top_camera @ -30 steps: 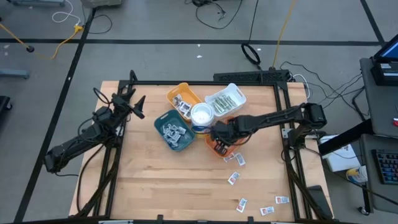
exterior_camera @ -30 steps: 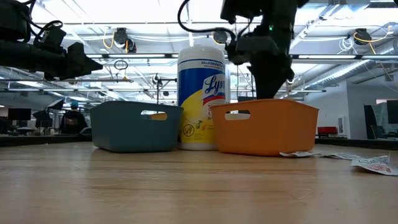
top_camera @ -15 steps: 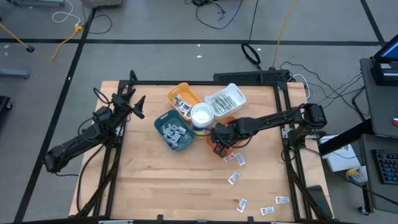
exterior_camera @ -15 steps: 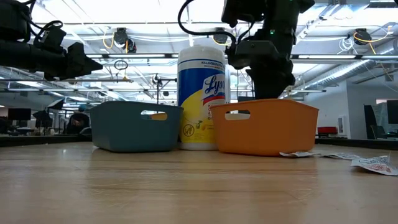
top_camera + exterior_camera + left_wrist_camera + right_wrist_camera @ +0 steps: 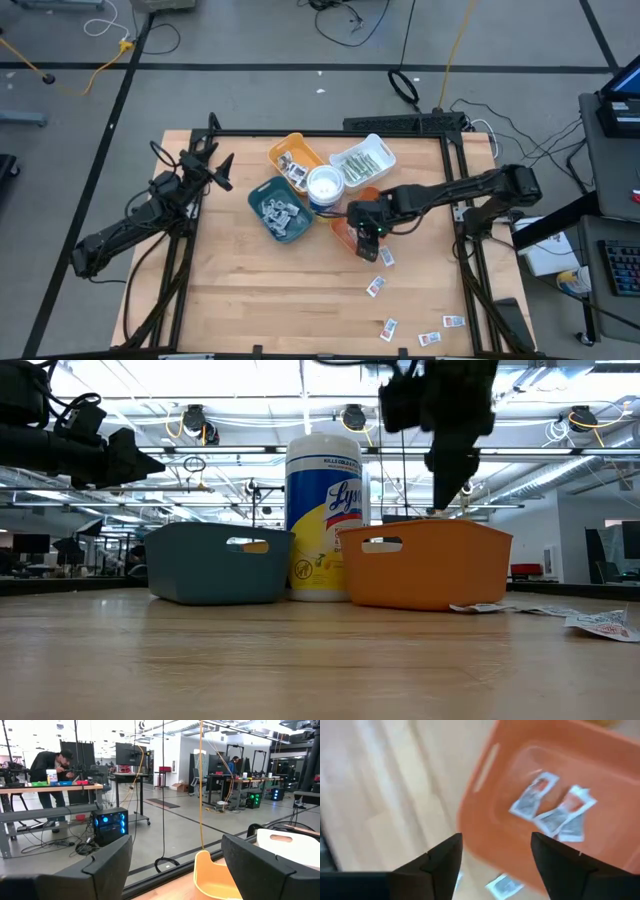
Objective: Pick & Place First Aid Supplies
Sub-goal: Put the orange pad into the orange bin
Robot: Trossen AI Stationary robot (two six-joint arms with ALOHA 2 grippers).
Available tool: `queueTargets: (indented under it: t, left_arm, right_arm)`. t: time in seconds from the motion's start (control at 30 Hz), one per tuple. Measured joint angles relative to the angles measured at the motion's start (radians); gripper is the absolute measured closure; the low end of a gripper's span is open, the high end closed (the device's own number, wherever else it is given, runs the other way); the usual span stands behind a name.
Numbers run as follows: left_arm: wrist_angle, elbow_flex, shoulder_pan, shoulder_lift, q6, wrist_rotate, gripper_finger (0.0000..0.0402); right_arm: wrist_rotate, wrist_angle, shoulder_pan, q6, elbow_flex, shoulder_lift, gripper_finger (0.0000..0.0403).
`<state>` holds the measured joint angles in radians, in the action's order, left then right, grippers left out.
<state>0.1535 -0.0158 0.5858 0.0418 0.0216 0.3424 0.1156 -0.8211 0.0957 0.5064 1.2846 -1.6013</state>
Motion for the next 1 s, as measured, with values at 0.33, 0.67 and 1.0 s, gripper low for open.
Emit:
queueTargets:
  t: [0.33, 0.67, 1.0]
  left_arm:
    - [0.000, 0.000, 0.000, 0.000, 0.000, 0.000, 0.0094]
    - [0.000, 0.000, 0.000, 0.000, 0.000, 0.000, 0.0094]
    - [0.000, 0.000, 0.000, 0.000, 0.000, 0.000, 0.0094]
  right_arm:
    - [0.021, -0.021, 0.073, 0.001, 0.000, 0.057, 0.0169]
    - [-0.139, -0.092, 0.285, -0.016, -0.011, 0.055, 0.0171]
    - [-0.167, -0.218, 0.646, 0.168, -0.011, 0.058, 0.0184]
